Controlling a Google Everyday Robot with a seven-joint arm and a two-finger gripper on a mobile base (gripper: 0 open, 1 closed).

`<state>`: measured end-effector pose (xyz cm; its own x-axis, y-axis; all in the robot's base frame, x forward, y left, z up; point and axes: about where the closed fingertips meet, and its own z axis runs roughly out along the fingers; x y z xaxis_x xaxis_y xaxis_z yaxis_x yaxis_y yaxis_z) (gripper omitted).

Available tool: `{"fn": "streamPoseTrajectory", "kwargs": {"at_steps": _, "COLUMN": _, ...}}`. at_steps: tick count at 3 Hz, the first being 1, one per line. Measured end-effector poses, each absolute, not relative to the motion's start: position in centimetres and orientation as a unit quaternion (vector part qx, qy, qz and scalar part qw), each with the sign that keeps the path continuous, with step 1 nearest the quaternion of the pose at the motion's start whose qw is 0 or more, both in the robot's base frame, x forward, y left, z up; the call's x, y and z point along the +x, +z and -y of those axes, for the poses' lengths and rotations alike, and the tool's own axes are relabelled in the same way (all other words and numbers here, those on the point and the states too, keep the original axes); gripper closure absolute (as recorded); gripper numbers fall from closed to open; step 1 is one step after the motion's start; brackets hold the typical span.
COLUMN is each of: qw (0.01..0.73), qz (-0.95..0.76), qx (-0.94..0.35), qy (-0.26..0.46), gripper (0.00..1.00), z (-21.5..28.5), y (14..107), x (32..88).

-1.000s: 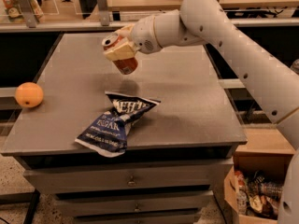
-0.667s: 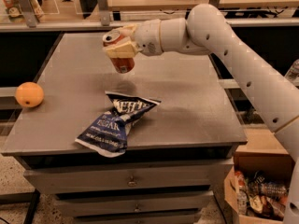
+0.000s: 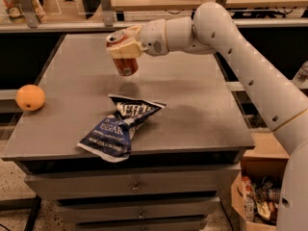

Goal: Place coke can upright

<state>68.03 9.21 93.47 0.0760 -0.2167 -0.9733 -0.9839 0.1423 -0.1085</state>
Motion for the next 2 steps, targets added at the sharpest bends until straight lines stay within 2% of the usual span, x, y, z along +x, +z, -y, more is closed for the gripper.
{"fn": "streamPoseTrajectory", "kwargs": {"at_steps": 2, "qw": 0.451, "qz": -0.639, "qx": -0.476, "qy": 0.402, "gripper": 0.38, "z": -7.3, "y": 88.8, "x": 69.0}}
